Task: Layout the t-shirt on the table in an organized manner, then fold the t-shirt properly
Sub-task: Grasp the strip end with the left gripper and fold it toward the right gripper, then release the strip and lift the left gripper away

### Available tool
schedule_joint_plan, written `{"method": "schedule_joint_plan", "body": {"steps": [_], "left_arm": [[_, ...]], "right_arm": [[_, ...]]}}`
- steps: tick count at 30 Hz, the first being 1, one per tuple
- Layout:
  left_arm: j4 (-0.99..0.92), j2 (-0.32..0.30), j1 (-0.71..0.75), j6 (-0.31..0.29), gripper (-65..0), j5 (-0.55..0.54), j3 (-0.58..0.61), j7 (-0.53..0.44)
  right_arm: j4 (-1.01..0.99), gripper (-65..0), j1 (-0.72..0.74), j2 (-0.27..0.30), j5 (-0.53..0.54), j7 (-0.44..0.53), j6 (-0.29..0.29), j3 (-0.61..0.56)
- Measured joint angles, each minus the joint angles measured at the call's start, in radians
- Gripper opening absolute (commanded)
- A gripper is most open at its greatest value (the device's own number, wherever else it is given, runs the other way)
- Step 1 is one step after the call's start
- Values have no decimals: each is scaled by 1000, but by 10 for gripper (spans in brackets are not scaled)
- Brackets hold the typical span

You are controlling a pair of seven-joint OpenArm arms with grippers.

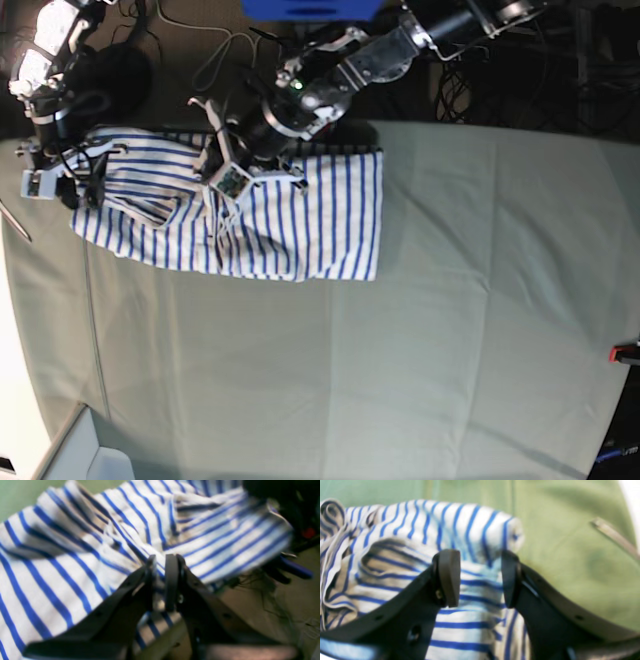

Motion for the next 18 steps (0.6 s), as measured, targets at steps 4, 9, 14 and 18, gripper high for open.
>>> {"method": "schedule_joint_plan", "body": {"steps": [4,9,14,18], "left_arm": [[117,-40,-1,-3,-588,-9,-19,-19],[208,-117,28,8,-588,-11,-204,-9],[269,-150,130,7,-588,-11,-452,-18],[305,-146,200,0,-588,-11,-614,-18]], "right_arm": [[53,-376,0,-7,2,1,0,-6],[65,-375,6,-6,5,-5,0,22],[25,-303,65,-9,-2,-218,0,79],[-38,-201,127,30,7,-288,0,139]]}}
